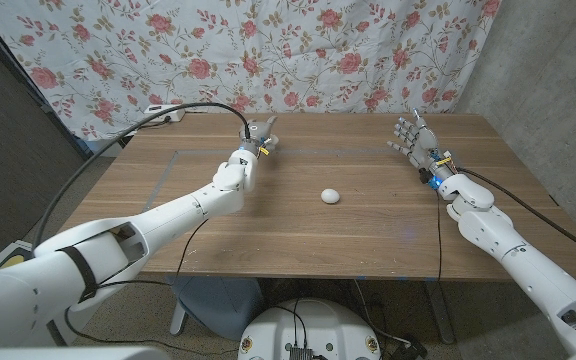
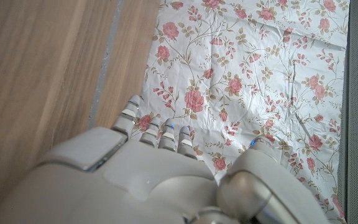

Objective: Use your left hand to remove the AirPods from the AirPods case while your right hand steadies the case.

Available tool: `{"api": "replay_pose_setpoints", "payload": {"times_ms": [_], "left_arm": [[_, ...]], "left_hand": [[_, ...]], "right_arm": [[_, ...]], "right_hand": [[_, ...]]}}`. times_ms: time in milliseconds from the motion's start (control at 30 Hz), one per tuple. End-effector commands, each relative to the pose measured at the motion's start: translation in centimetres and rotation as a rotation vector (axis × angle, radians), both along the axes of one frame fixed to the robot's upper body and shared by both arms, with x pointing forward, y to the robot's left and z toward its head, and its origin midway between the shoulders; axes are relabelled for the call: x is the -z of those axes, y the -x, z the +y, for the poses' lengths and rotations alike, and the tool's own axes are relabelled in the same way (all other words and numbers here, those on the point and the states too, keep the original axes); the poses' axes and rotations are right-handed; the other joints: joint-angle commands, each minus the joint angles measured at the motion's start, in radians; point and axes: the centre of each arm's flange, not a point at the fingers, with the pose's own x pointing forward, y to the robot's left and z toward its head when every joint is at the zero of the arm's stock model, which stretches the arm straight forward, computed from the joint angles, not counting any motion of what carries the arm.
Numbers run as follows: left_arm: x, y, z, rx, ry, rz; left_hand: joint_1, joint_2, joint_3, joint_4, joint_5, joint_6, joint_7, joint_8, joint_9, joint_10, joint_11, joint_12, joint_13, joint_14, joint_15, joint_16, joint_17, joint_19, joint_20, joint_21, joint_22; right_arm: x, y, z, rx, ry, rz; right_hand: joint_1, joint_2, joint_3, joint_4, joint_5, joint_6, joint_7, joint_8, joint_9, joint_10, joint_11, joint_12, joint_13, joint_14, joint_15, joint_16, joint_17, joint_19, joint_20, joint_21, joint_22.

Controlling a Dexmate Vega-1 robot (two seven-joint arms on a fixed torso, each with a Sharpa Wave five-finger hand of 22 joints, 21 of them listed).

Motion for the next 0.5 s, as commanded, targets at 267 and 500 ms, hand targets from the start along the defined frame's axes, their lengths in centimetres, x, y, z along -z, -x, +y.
{"api": "replay_pose_setpoints", "payload": {"times_ms": [267, 500], "left_arm": [[-2.0, 1.9, -0.9, 0.077, -0.023, -0.089], [-1.7, 2.4, -0.8, 0.177, -0.016, -0.147]], "left_hand": [[0.018, 0.000, -0.012, 0.001, 0.009, -0.002, -0.002, 0.002, 0.003, 0.140, -0.144, 0.017, 0.170, 0.030, -0.039, 0.007, 0.012, 0.013, 0.005, 0.009, 0.004], [0.036, 0.001, -0.020, 0.002, 0.010, -0.058, 0.026, -0.011, 0.003, 0.137, -0.144, 0.035, 0.188, 0.043, -0.042, 0.021, 0.030, 0.022, -0.004, 0.011, 0.005]], "right_arm": [[-0.1, 0.1, -0.2, 0.000, -0.005, -0.015], [-0.4, 0.2, -0.4, -0.002, -0.001, -0.026]], "right_hand": [[0.002, 0.011, 0.006, -0.006, -0.001, 0.000, -0.006, 0.002, 0.005, -0.001, 0.005, 0.004, 0.000, -0.002, -0.002, 0.007, 0.000, 0.000, 0.001, 0.000, 0.003], [0.005, 0.011, 0.006, -0.010, -0.001, -0.002, -0.005, 0.002, 0.005, 0.034, 0.026, 0.018, 0.003, -0.003, -0.001, 0.007, -0.001, -0.001, -0.001, -0.001, 0.003]]}}
